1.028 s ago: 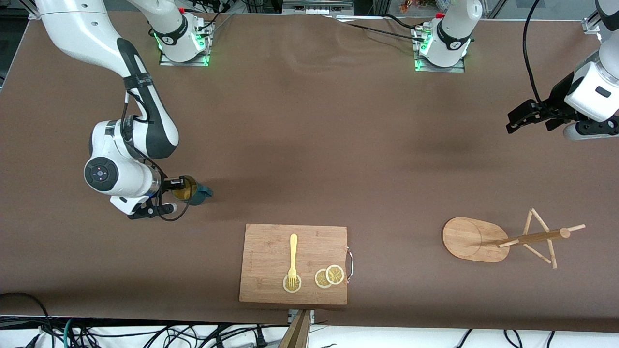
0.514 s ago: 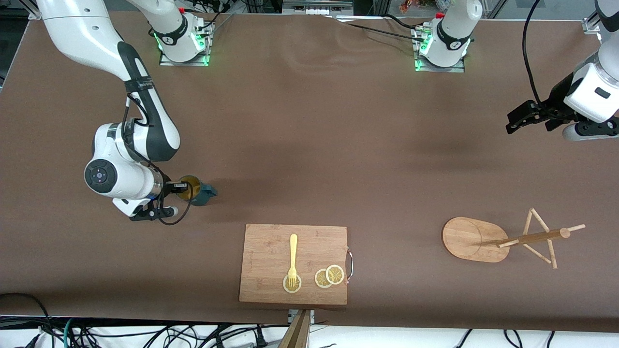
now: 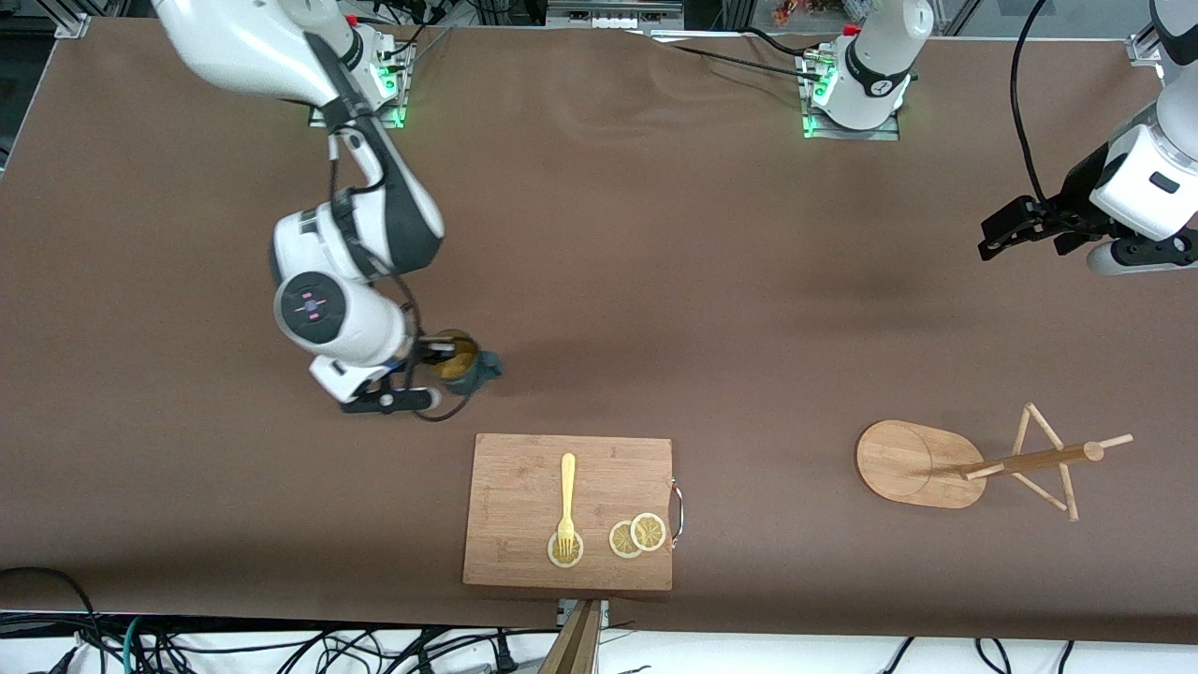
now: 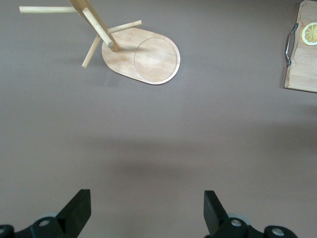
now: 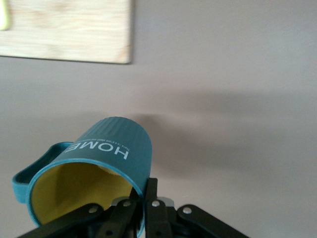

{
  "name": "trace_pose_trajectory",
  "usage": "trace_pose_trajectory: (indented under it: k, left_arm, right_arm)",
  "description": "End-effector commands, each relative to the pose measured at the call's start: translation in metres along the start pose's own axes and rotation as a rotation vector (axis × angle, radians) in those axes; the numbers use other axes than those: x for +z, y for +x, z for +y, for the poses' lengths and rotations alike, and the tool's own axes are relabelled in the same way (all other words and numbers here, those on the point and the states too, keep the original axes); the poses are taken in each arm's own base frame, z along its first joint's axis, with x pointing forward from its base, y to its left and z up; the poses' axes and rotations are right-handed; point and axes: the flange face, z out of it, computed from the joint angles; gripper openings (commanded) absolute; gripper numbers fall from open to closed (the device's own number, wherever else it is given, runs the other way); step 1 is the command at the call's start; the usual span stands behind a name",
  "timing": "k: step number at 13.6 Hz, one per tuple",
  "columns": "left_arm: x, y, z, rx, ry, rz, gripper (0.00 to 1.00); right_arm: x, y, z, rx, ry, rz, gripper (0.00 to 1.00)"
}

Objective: Pass cup and hang on rack
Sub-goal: 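Lift the teal mug with the right gripper and carry it toward the table middle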

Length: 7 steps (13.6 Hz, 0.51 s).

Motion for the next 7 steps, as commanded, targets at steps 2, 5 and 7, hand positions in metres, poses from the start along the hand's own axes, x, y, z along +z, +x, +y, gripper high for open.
trace_pose_trajectory:
  k: [2, 5, 7]
  left_arm:
    - [-0.002, 0.0, 0.0, -0.012, -0.024, 0.005, 1.0]
    - [-0.001, 0.0, 0.0, -0.014, -0.024, 0.003, 1.0]
    - [0.0, 0.001, 0.0, -0.013, -0.024, 0.002, 1.0]
  right_arm:
    - [0.002, -0.015, -0.105, 0.106, 0.056, -0.019, 0.0]
    - [0.016, -0.057, -0.194, 0.159, 0.063, 0.003, 0.0]
    - [0.032, -0.09, -0.245, 0.162, 0.071, 0.017, 0.0]
